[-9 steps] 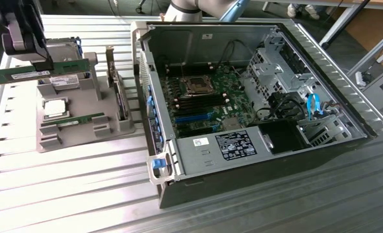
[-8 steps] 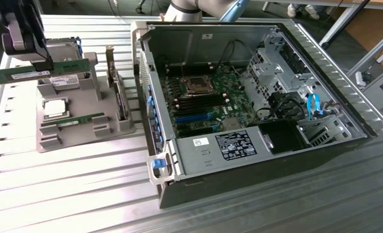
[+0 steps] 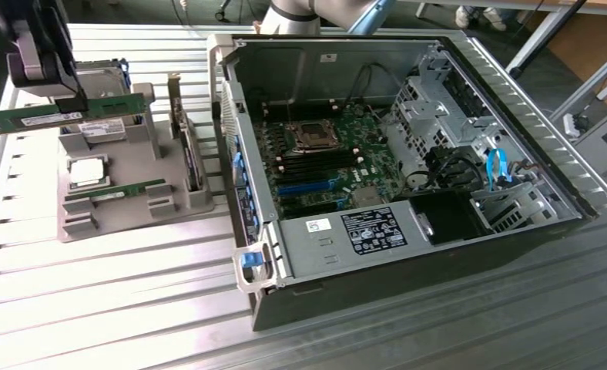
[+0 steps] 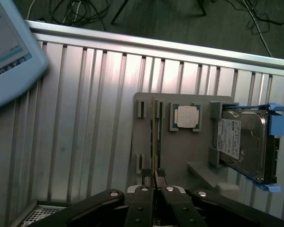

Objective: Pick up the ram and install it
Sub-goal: 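Pick up the ram and move it above insertion slot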

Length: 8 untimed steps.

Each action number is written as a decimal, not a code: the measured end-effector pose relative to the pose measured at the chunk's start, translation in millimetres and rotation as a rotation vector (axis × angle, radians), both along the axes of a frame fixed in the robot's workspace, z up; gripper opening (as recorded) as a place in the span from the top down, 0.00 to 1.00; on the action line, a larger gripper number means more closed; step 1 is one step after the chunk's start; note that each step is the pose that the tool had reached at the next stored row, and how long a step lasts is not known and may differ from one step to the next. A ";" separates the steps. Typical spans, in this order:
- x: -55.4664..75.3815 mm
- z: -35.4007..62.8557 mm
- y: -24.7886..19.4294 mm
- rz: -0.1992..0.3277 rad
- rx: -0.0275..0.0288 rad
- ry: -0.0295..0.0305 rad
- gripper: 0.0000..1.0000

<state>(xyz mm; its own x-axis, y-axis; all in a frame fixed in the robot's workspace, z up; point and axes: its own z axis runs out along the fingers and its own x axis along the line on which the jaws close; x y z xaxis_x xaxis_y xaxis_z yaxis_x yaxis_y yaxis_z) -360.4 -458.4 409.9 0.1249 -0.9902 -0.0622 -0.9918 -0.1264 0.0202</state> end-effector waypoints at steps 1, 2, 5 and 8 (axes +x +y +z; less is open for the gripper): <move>0.0 0.0 0.0 0.000 0.0000 0.0000 0.89; 0.0 0.0 0.0 0.000 0.0000 0.0000 0.89; 8.9 0.0 0.0 0.000 0.0001 0.0000 0.89; 22.4 0.0 0.0 0.000 0.0000 0.0003 0.89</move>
